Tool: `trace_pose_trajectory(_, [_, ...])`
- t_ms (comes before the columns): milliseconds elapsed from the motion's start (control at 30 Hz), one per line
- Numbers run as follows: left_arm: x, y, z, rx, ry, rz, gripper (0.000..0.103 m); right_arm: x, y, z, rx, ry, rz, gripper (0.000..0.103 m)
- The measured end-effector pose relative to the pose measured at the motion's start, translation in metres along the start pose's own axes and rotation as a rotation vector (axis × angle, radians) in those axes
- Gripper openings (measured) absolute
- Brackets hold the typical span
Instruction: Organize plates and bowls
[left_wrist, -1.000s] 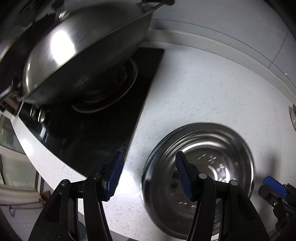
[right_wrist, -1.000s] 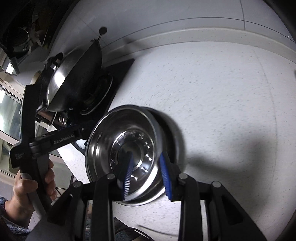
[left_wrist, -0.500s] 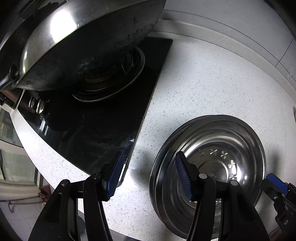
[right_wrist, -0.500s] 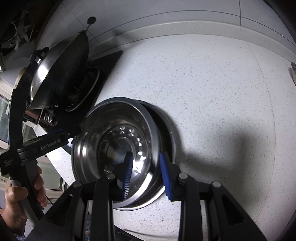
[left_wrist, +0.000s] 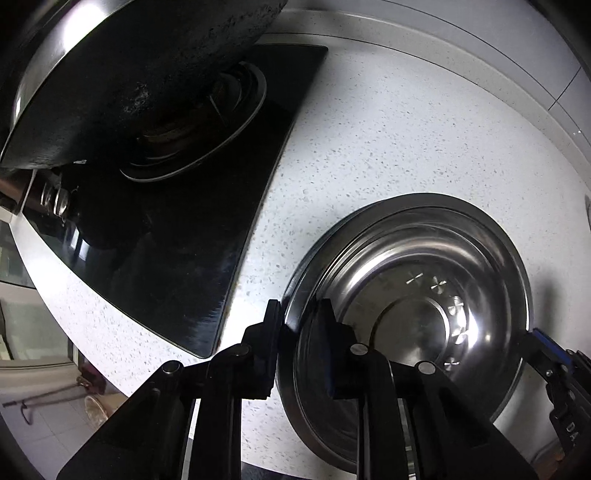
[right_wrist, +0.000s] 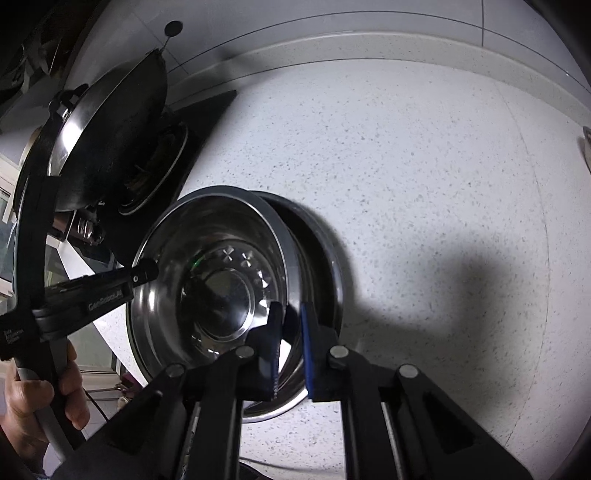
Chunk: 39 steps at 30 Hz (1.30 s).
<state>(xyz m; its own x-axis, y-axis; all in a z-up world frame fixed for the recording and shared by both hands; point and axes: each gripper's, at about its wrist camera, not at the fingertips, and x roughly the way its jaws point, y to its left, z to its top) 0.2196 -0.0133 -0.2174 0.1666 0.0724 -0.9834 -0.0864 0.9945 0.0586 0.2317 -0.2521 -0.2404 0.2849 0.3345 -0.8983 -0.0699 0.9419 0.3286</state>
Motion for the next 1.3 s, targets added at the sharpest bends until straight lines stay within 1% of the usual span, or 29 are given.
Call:
trace_pose_trajectory(100, [-0.004, -0.004, 0.0, 0.005, -0.005, 0.004, 0.016, -0.003, -0.003, 0.0, 0.002, -0.001, 0.007, 0.009])
trace_pose_trajectory(200, [-0.013, -0.009, 0.003, 0.017, -0.016, -0.001, 0.015, -0.013, -0.007, 0.002, 0.008, -0.022, 0.008, 0.009])
trace_pose_trajectory(300, [-0.026, -0.021, 0.009, 0.032, -0.029, -0.021, 0.015, -0.033, -0.015, 0.004, 0.019, -0.062, 0.003, 0.009])
trace_pose_trajectory(367, [-0.038, -0.041, 0.017, 0.074, -0.06, -0.037, 0.015, -0.052, -0.027, 0.005, 0.039, -0.1, -0.01, 0.009])
trace_pose_trajectory(500, [-0.053, -0.099, 0.029, 0.183, -0.104, -0.083, 0.014, -0.086, -0.068, 0.005, 0.118, -0.162, -0.068, 0.009])
trace_pose_trajectory(533, [-0.057, -0.123, 0.03, 0.231, -0.12, -0.092, 0.014, -0.093, -0.084, 0.004, 0.151, -0.174, -0.088, 0.009])
trace_pose_trajectory(600, [-0.059, -0.155, 0.031, 0.287, -0.145, -0.108, 0.013, -0.101, -0.112, 0.001, 0.204, -0.187, -0.124, 0.009])
trace_pose_trajectory(633, [-0.059, -0.178, 0.032, 0.326, -0.157, -0.112, 0.013, -0.104, -0.125, 0.001, 0.226, -0.19, -0.143, 0.009])
trace_pose_trajectory(767, [-0.046, -0.236, 0.033, 0.402, -0.155, -0.129, 0.013, -0.108, -0.176, -0.008, 0.31, -0.192, -0.206, 0.009])
trace_pose_trajectory(933, [-0.029, -0.287, 0.027, 0.465, -0.132, -0.114, 0.013, -0.101, -0.219, -0.02, 0.389, -0.169, -0.22, 0.009])
trace_pose_trajectory(1000, [-0.027, -0.303, 0.03, 0.48, -0.119, -0.106, 0.013, -0.097, -0.23, -0.023, 0.406, -0.161, -0.218, 0.009])
trace_pose_trajectory(1100, [-0.018, -0.312, 0.033, 0.492, -0.108, -0.089, 0.014, -0.096, -0.237, -0.027, 0.423, -0.165, -0.202, 0.009])
trace_pose_trajectory(1200, [-0.01, -0.317, 0.034, 0.502, -0.087, -0.095, 0.014, -0.099, -0.24, -0.024, 0.42, -0.172, -0.214, 0.009])
trace_pose_trajectory(1233, [-0.008, -0.319, 0.034, 0.508, -0.089, -0.094, 0.014, -0.099, -0.241, -0.024, 0.425, -0.169, -0.207, 0.013])
trace_pose_trajectory(1300, [-0.007, -0.322, 0.037, 0.519, -0.082, -0.108, 0.014, -0.098, -0.244, -0.025, 0.449, -0.151, -0.205, 0.013])
